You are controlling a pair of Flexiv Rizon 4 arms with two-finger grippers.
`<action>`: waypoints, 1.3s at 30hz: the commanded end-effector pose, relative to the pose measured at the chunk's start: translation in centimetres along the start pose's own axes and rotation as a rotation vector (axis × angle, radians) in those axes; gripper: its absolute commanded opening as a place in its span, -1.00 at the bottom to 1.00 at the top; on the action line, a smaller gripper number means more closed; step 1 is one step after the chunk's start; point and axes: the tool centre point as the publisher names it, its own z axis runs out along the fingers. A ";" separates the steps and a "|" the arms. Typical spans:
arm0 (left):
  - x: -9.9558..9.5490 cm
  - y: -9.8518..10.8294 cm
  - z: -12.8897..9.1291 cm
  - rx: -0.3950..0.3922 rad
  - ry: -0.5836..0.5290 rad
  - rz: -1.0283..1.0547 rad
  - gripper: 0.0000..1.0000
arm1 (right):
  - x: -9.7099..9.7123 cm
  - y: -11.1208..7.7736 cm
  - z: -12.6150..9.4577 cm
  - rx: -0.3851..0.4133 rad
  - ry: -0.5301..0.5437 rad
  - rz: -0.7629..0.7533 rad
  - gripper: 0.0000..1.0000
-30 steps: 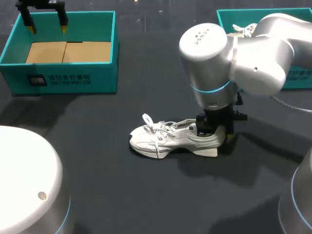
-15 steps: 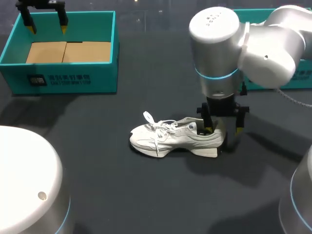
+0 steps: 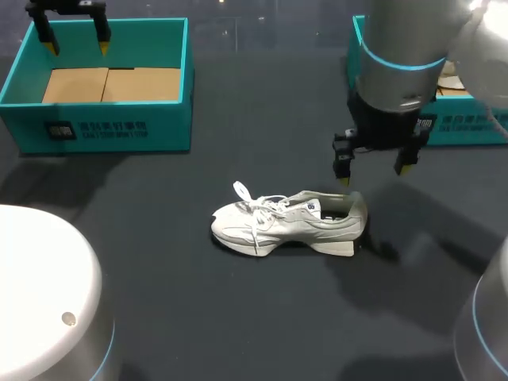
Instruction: Take the shoe out of the shoebox, open the shoe tongue, remove and reinsert the insole, then place the shoe into the shoebox
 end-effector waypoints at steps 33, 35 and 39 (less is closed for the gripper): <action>0.0 0.0 0.0 0.000 0.000 0.000 1.00 | -7.4 -2.5 -0.2 -0.631 0.848 -0.665 1.00; 0.0 0.0 0.0 0.000 0.000 0.000 1.00 | -7.4 -2.5 -0.2 -0.631 0.848 -0.665 1.00; 0.0 0.0 0.0 0.000 0.000 0.000 1.00 | -8.2 -2.9 1.8 -0.791 0.919 -0.723 1.00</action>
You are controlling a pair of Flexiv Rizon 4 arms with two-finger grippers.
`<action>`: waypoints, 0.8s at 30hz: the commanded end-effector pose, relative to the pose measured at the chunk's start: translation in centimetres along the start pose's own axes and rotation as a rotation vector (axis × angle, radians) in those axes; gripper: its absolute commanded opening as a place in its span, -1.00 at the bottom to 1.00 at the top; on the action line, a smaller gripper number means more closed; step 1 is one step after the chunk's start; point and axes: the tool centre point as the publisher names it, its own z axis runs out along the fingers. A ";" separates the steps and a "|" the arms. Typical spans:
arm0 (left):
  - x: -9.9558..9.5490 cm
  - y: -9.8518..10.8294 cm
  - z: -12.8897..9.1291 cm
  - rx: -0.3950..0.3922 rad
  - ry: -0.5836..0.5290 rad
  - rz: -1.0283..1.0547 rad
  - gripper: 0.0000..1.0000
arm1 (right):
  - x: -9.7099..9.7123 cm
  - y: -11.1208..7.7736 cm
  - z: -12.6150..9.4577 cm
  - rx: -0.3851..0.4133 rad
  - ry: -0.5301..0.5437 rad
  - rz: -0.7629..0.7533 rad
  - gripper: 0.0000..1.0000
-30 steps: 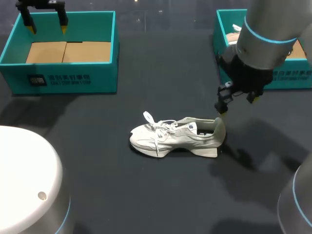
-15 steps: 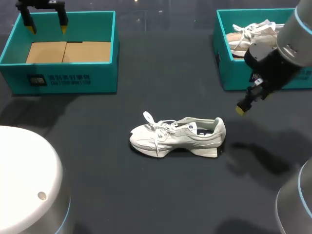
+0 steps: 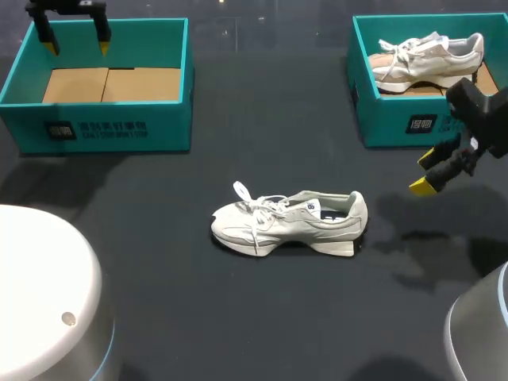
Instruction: Take the shoe out of the shoebox, open the shoe tongue, remove and reinsert the insole, then place the shoe into the shoebox
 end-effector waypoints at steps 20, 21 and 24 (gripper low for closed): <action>0.0 0.0 0.0 0.000 0.000 0.000 1.00 | -2.9 -5.4 3.6 -0.603 0.017 -0.200 1.00; 0.0 0.0 0.0 0.000 0.000 0.000 1.00 | -2.9 -5.4 3.6 -0.603 0.017 -0.200 1.00; 0.0 0.0 0.0 0.000 0.000 0.000 1.00 | -2.9 -5.4 3.6 -0.603 0.017 -0.200 1.00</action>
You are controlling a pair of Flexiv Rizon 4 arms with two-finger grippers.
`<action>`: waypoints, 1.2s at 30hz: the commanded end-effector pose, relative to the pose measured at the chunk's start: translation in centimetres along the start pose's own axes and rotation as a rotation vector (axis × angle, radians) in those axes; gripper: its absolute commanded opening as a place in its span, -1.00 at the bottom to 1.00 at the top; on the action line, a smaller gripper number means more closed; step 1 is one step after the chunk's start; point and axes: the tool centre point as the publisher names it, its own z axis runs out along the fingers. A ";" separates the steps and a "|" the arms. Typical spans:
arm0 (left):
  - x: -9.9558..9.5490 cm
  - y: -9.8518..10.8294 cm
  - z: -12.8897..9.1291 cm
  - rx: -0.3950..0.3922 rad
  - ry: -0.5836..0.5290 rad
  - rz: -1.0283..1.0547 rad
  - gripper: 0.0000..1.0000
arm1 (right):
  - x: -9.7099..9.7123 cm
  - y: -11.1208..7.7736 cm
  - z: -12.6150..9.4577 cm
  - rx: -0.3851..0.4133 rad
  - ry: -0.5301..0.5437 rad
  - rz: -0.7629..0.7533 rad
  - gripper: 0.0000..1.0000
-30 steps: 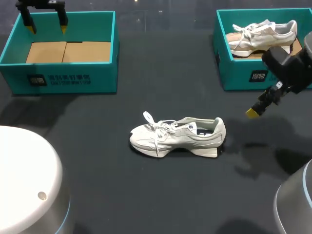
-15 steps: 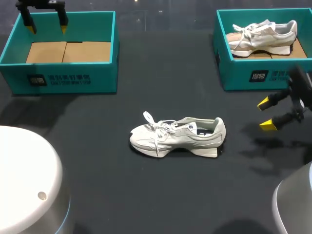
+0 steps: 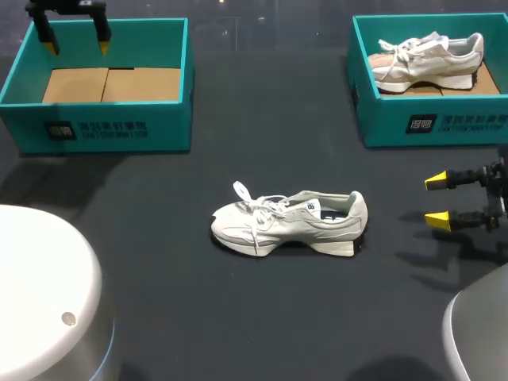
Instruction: Take the shoe out of the shoebox, open the shoe tongue, remove and reinsert the insole, then place the shoe into the shoebox
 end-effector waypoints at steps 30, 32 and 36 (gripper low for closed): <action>0.0 0.0 0.0 0.000 0.000 0.000 1.00 | -0.9 -4.5 4.7 -0.046 -0.053 -0.189 1.00; 0.0 0.0 0.0 0.000 0.000 0.000 1.00 | -0.6 -4.5 5.4 -0.045 -0.043 -0.196 1.00; 0.0 0.0 0.0 0.000 0.000 0.000 1.00 | -0.4 -4.5 6.0 -0.053 -0.009 -0.188 1.00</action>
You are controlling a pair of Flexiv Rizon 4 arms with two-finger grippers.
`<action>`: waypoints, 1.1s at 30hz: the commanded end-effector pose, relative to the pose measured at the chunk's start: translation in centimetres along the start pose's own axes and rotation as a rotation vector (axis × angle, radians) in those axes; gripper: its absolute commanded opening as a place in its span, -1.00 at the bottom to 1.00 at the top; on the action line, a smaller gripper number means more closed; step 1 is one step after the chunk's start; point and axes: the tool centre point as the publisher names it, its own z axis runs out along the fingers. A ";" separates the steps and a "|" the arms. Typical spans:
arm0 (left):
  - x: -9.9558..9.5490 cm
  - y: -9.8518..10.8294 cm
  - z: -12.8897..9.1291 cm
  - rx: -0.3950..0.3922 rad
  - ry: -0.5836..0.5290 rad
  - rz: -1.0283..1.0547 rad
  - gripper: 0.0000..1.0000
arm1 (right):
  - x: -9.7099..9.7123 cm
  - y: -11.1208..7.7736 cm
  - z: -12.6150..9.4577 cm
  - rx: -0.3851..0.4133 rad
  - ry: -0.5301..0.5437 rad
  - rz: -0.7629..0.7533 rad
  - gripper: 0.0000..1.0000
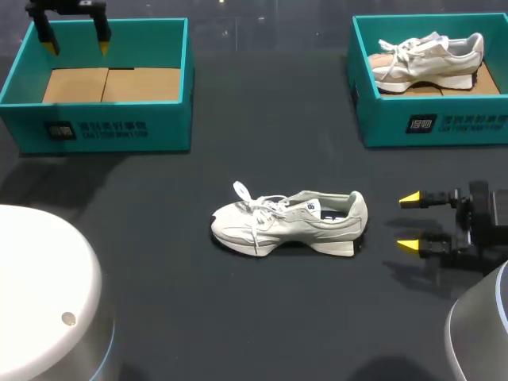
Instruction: Take the shoe out of the shoebox, open the shoe tongue, remove and reinsert the insole, then place the shoe into the shoebox
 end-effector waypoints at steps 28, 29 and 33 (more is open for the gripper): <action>0.0 0.0 0.0 0.000 0.000 0.000 1.00 | -1.4 -2.2 5.0 -0.008 -0.001 0.001 1.00; 0.0 0.0 0.0 0.000 0.000 0.000 1.00 | -1.6 -2.2 5.2 -0.007 -0.005 0.007 1.00; 0.0 0.0 0.0 0.000 0.000 0.000 1.00 | -1.6 -2.3 6.0 0.005 -0.002 0.007 1.00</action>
